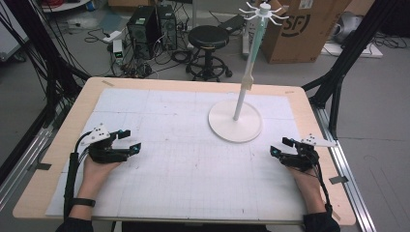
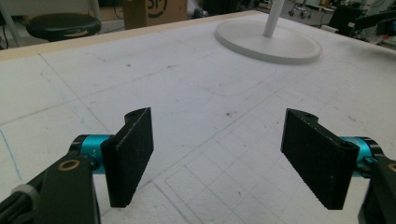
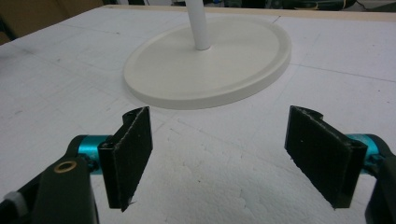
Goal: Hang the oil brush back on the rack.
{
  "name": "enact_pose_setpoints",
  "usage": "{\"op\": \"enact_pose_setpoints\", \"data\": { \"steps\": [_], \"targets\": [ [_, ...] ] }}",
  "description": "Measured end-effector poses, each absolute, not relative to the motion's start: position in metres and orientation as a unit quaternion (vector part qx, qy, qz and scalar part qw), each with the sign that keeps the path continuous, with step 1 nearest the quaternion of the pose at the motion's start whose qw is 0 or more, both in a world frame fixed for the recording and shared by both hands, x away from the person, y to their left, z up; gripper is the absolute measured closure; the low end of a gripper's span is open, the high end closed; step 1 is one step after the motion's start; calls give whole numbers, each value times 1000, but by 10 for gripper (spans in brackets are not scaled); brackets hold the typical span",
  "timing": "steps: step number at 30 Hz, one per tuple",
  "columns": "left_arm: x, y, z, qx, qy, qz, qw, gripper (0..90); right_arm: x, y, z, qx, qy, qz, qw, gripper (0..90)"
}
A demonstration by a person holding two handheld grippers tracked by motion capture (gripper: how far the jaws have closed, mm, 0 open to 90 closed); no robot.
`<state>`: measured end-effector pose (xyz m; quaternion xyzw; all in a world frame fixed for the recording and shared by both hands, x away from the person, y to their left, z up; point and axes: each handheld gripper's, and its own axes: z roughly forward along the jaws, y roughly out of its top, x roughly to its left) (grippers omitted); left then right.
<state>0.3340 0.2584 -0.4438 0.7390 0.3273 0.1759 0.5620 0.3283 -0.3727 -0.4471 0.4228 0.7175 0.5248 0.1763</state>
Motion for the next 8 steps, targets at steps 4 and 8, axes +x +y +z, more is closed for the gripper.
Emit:
{"op": "enact_pose_setpoints", "data": {
  "steps": [4, 8],
  "targets": [
    [334, 258, -447, 739, 329, 176, 561, 259, 328, -373, -447, 423, 717, 525, 175, 227],
    [334, 259, -447, 737, 332, 177, 561, 259, 329, -373, -447, 422, 718, 525, 176, 227]
  ]
}}
